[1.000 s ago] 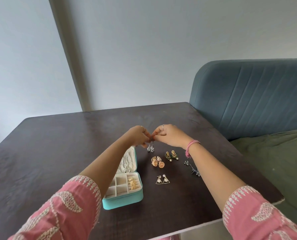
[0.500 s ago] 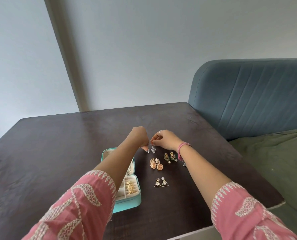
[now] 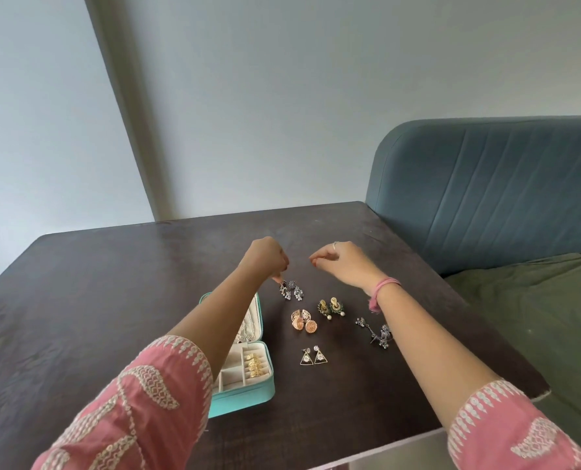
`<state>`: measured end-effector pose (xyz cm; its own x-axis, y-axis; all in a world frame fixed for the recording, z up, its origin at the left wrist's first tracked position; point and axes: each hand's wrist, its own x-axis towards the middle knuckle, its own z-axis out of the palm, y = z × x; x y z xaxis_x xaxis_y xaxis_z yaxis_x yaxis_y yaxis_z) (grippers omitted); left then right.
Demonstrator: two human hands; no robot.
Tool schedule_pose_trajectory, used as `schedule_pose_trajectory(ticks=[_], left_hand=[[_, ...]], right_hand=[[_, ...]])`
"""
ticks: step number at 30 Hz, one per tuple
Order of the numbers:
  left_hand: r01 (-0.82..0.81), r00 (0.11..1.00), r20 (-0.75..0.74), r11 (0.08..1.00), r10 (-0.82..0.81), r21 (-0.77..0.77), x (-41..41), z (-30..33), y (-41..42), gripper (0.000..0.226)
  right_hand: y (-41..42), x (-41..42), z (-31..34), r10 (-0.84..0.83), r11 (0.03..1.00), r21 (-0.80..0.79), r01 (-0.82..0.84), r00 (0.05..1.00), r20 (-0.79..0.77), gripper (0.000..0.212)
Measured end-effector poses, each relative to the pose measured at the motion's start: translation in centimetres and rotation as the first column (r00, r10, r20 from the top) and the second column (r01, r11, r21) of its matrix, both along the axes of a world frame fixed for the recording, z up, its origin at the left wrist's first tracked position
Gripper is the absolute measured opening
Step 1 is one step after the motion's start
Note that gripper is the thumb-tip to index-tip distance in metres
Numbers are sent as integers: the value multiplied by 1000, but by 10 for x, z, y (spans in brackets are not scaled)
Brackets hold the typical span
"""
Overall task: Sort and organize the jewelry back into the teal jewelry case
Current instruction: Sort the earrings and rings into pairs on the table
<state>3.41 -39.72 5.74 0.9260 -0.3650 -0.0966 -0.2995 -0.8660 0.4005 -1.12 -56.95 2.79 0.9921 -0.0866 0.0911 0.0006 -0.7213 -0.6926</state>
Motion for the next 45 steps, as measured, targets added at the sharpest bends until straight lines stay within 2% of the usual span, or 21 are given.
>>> schedule_pose_trajectory(ticks=[5, 10, 13, 16, 19, 22, 25, 27, 31, 38, 41, 45], left_hand=[[34, 996, -72, 985, -47, -166, -18, 10, -13, 21], [99, 985, -112, 965, -129, -244, -52, 3, -40, 19], [111, 963, -205, 952, -173, -284, -77, -6, -56, 18], [82, 950, -263, 946, -169, -312, -98, -26, -68, 21], [41, 957, -258, 944, -131, -329, -116, -49, -77, 18], [-57, 953, -297, 926, -61, -373, -130, -69, -80, 20], [-130, 952, -307, 905, 0, -405, -140, -80, -82, 5], [-157, 964, -261, 891, 45, -427, -143, -84, -83, 21], [-193, 969, -224, 878, 101, -439, -146, -85, -88, 29], [-205, 972, -194, 893, 135, -402, -150, -81, -93, 20], [-211, 971, -197, 872, 135, -441, -151, -81, -92, 14], [-230, 967, -222, 793, 122, -564, -149, -82, -86, 15]], right_hand=[[-30, -35, 7, -72, 983, 173, 55, 993, 94, 12], [-51, -73, 0, -129, 969, 222, 107, 988, 87, 12], [-59, -91, -10, -156, 959, 253, 132, 985, 77, 13], [-65, -109, -26, -186, 947, 281, 158, 980, 76, 12], [-65, -125, -43, -238, 924, 332, 191, 965, 107, 13], [-64, -137, -61, -320, 882, 398, 250, 940, 119, 13], [-64, -144, -76, -392, 881, 348, 319, 906, 162, 11], [-62, -145, -79, -390, 903, 273, 331, 898, 202, 10], [-56, -142, -79, -341, 939, 141, 315, 910, 236, 9], [-56, -139, -80, -312, 949, 24, 313, 931, 190, 9], [-56, -138, -82, -315, 949, 28, 314, 936, 156, 8], [-56, -141, -78, -313, 941, 190, 279, 932, 184, 9]])
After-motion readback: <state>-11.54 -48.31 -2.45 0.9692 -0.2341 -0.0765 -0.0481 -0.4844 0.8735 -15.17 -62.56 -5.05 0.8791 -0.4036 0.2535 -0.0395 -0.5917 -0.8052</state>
